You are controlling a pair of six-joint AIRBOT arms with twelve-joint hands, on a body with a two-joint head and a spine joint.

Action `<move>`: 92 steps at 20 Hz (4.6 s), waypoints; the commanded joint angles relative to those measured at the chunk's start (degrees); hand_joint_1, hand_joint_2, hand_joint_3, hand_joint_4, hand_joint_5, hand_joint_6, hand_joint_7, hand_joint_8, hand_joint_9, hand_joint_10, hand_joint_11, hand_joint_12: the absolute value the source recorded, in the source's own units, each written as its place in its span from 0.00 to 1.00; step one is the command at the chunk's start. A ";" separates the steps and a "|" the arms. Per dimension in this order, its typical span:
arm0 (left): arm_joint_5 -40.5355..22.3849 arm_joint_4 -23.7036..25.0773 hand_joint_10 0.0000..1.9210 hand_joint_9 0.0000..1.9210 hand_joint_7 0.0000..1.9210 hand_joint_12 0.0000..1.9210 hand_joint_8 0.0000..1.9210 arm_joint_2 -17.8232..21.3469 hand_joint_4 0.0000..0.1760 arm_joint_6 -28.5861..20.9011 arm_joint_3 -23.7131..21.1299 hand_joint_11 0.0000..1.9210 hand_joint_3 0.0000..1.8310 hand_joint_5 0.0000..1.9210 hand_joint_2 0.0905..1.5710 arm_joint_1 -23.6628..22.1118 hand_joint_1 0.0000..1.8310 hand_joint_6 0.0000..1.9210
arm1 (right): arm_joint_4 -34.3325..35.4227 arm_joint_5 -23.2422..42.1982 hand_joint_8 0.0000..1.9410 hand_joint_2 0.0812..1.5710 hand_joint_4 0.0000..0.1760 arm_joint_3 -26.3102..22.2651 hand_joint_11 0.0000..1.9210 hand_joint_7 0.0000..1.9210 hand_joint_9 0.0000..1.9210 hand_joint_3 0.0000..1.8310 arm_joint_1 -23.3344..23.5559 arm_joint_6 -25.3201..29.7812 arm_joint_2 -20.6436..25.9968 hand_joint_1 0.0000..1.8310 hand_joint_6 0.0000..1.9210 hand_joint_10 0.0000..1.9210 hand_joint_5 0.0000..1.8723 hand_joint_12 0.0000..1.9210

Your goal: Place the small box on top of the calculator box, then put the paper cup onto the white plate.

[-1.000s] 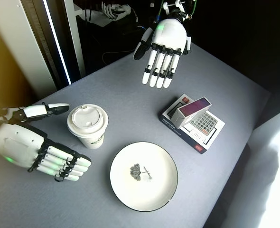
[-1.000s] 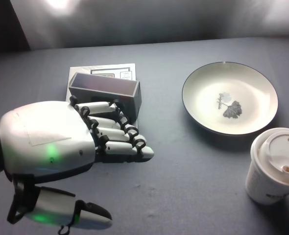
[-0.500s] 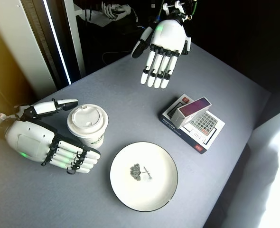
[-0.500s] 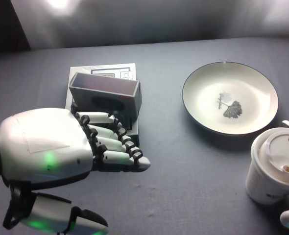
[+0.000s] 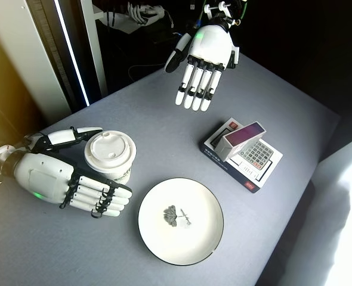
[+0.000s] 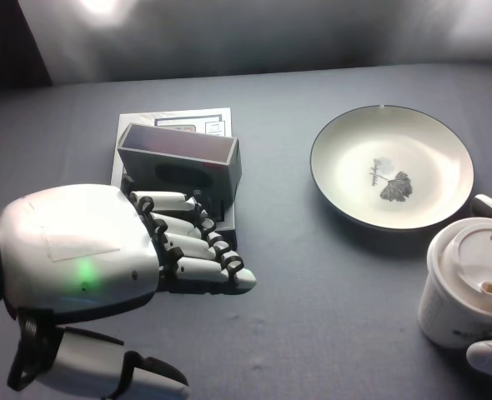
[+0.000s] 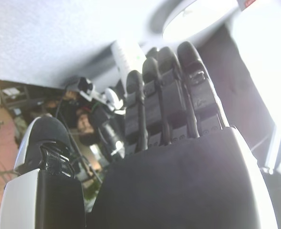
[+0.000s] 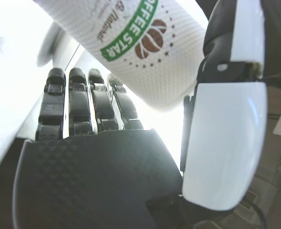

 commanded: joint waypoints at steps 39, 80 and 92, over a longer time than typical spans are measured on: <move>-7.18 -2.01 0.00 0.22 0.22 0.35 0.00 -1.83 0.00 -0.66 2.13 0.06 0.00 0.21 0.77 0.87 0.11 0.00 | -3.09 2.98 0.00 0.44 0.00 0.64 0.00 0.00 0.00 0.00 2.13 -1.82 -1.82 0.53 0.00 0.00 0.00 0.00; -6.47 -2.03 0.00 0.18 0.18 0.38 0.00 -1.84 0.00 -0.86 1.66 0.01 0.00 0.18 0.83 0.52 0.14 0.00 | -0.69 4.66 0.01 0.59 0.00 2.59 0.00 0.25 0.25 0.00 2.86 -1.06 -1.83 0.61 0.01 0.01 0.25 0.48; -6.47 -2.02 0.00 0.19 0.19 0.40 0.00 -1.85 0.00 -0.87 1.73 0.01 0.00 0.18 0.82 0.48 0.18 0.00 | -0.68 4.62 0.01 0.62 0.00 2.62 0.10 0.39 0.40 0.00 2.48 0.83 -2.37 0.68 0.01 0.02 0.37 0.59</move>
